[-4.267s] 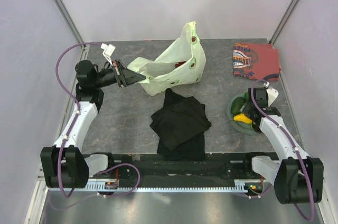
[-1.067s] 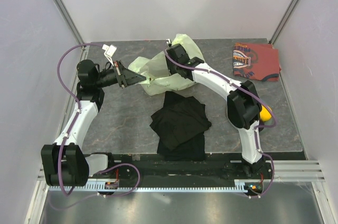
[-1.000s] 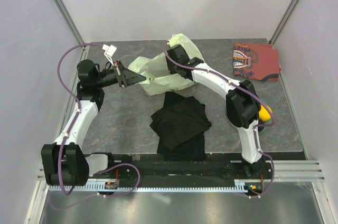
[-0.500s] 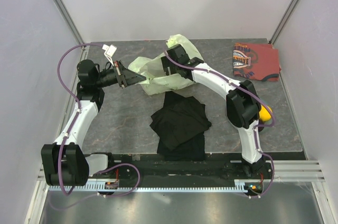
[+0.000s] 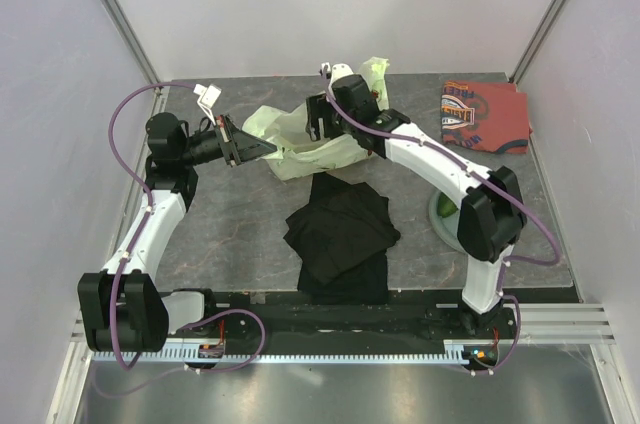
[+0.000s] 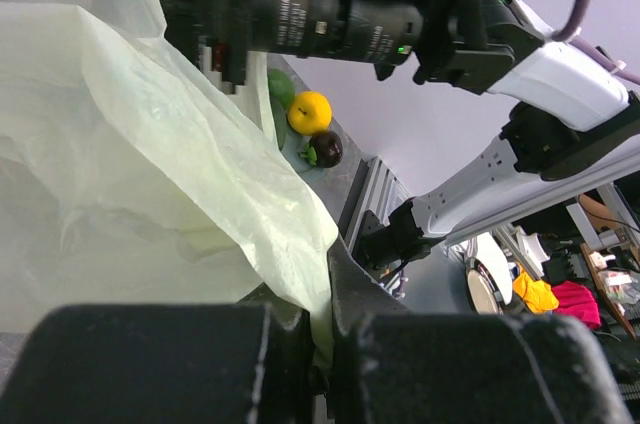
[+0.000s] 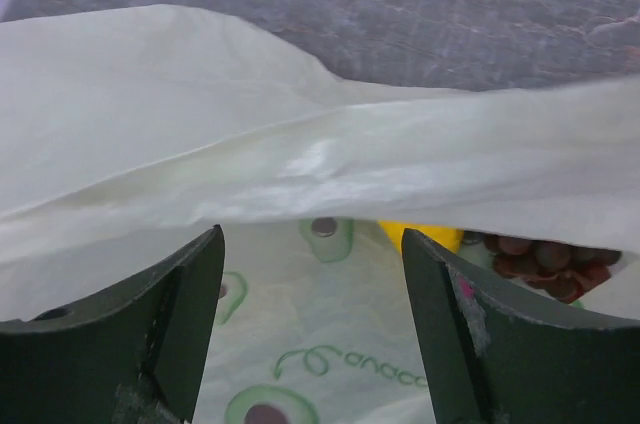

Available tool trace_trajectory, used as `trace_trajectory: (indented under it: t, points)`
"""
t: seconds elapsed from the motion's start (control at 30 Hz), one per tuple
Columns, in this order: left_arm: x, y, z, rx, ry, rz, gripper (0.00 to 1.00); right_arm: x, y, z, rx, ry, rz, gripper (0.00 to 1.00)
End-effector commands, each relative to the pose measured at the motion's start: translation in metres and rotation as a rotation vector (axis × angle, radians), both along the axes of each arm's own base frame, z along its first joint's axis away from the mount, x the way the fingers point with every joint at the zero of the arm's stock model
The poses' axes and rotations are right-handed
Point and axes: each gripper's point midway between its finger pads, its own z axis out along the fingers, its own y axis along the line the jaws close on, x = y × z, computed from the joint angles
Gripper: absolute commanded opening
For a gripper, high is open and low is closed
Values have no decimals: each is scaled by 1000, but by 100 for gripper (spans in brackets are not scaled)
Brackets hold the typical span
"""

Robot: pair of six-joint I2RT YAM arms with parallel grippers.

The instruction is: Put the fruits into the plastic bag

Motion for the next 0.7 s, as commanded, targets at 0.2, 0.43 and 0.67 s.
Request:
trace_trajectory:
  t: [0.2, 0.43, 0.67]
  points:
    - [1, 0, 8, 10, -60, -5, 2, -54, 21, 102, 339, -144, 217, 77]
    - [1, 1, 8, 10, -65, -2, 2, -86, 26, 138, 449, -167, 335, 77]
    - [0, 0, 9, 10, -65, -3, 2, -122, 18, 182, 534, -232, 434, 77]
